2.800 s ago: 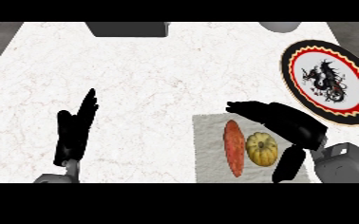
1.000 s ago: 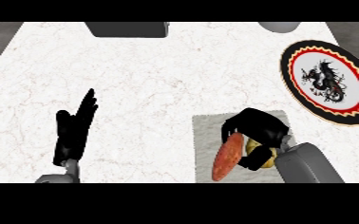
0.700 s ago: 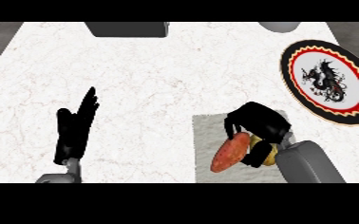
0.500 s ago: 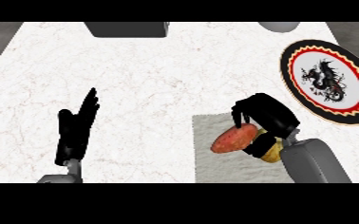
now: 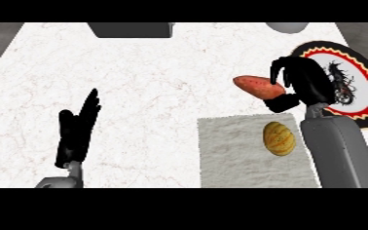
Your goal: Pick the sweet potato from the placemat and place it in the plate
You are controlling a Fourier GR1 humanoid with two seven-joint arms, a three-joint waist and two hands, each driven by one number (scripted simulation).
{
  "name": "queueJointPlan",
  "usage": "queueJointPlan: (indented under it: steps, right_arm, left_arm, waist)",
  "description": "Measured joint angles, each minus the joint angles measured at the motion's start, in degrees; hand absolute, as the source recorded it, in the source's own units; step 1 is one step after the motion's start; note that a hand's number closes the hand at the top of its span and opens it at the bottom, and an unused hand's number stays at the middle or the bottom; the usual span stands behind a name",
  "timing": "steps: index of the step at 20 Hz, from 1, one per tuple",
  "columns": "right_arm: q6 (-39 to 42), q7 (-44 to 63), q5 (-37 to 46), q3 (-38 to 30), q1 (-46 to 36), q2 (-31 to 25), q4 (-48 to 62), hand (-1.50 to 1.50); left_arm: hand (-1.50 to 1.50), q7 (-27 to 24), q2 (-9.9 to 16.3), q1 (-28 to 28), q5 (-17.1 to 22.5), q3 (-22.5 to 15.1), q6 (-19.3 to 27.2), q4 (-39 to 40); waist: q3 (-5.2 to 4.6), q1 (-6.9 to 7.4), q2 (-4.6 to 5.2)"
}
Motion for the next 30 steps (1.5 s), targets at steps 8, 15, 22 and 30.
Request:
queueJointPlan:
  steps: [8, 15, 22, 30]
  right_arm:
    - [-8.77, 6.81, 2.05, -8.24, -3.85, -2.13, -4.48, 1.5]
    - [-11.3, 7.67, 0.07, -15.13, -8.08, -6.65, 3.54, 1.5]
    - [-14.36, 2.03, -2.11, -19.56, -10.81, -12.6, 17.83, 1.5]
    - [-15.72, -4.01, -1.95, -20.98, -16.72, -17.85, 38.69, 1.5]
  left_arm:
    - [0.0, -1.32, 0.65, 0.45, 0.77, 1.2, -0.97, 0.99]
    - [0.0, -0.48, -0.96, -0.46, -0.18, 0.14, -0.27, 0.96]
    - [0.0, -0.56, -0.09, -0.83, 0.17, 1.24, -1.4, 1.27]
    - [0.0, -2.11, -0.47, -0.32, -0.27, 1.12, -1.7, 1.78]
  waist:
    - [-0.02, -0.22, -0.07]
    - [0.0, 0.06, 0.03]
    - [0.02, 0.35, 0.14]
    - [0.04, 0.86, 0.34]
